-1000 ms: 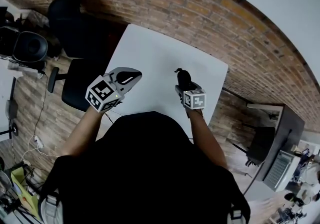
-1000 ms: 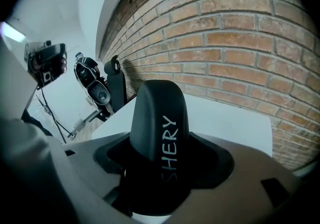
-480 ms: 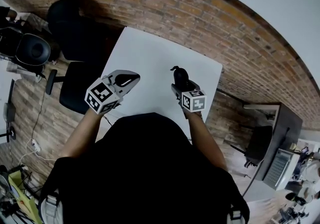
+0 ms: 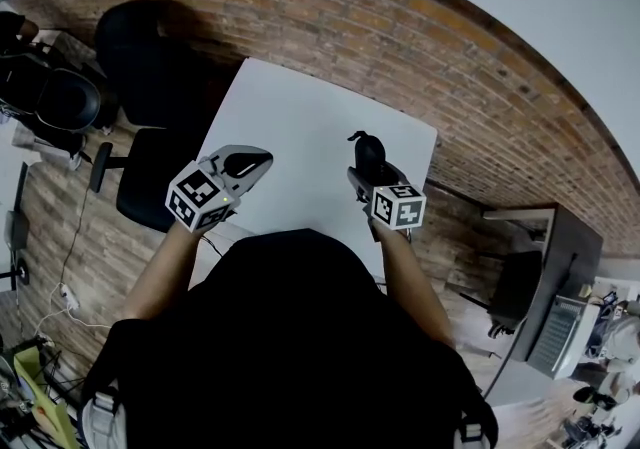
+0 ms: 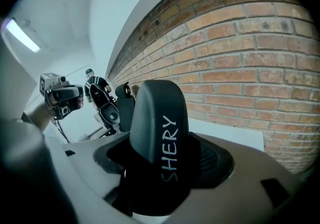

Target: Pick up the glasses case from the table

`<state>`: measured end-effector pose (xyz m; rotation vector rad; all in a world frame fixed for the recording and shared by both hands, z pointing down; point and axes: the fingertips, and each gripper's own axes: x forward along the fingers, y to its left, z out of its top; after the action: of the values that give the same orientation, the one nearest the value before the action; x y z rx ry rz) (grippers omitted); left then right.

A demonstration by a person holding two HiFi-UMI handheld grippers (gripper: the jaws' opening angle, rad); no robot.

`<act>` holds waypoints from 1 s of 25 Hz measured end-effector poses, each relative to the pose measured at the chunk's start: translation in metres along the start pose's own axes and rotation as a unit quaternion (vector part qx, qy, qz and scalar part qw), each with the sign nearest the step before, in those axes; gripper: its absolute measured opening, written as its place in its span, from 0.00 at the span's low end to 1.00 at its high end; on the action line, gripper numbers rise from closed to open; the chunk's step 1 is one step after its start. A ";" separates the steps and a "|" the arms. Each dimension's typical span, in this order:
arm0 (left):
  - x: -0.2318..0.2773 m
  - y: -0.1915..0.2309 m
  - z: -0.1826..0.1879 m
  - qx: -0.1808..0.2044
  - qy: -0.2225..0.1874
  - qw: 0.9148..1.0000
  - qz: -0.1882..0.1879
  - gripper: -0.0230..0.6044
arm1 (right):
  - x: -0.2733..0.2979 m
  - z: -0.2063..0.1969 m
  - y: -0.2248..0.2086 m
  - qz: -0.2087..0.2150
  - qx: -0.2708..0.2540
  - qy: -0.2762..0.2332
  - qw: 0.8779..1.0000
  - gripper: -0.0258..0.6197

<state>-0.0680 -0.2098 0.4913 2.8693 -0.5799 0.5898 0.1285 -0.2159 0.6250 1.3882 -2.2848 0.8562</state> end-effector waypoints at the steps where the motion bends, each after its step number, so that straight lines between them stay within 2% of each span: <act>1: 0.000 -0.001 -0.001 -0.003 0.002 1.000 0.002 0.06 | -0.004 0.002 0.001 0.001 -0.001 -0.004 1.000 0.56; 18: -0.003 -0.039 -0.001 0.010 -0.013 1.000 0.007 0.06 | -0.053 0.009 0.016 0.014 -0.024 -0.033 0.999 0.56; 25: -0.003 -0.067 -0.003 0.005 -0.014 1.000 0.006 0.06 | -0.076 0.006 0.021 0.025 -0.025 -0.048 0.998 0.56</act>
<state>-0.0447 -0.1471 0.4875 2.8898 -0.5996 0.5555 0.1462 -0.1609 0.5711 1.3842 -2.4052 0.7577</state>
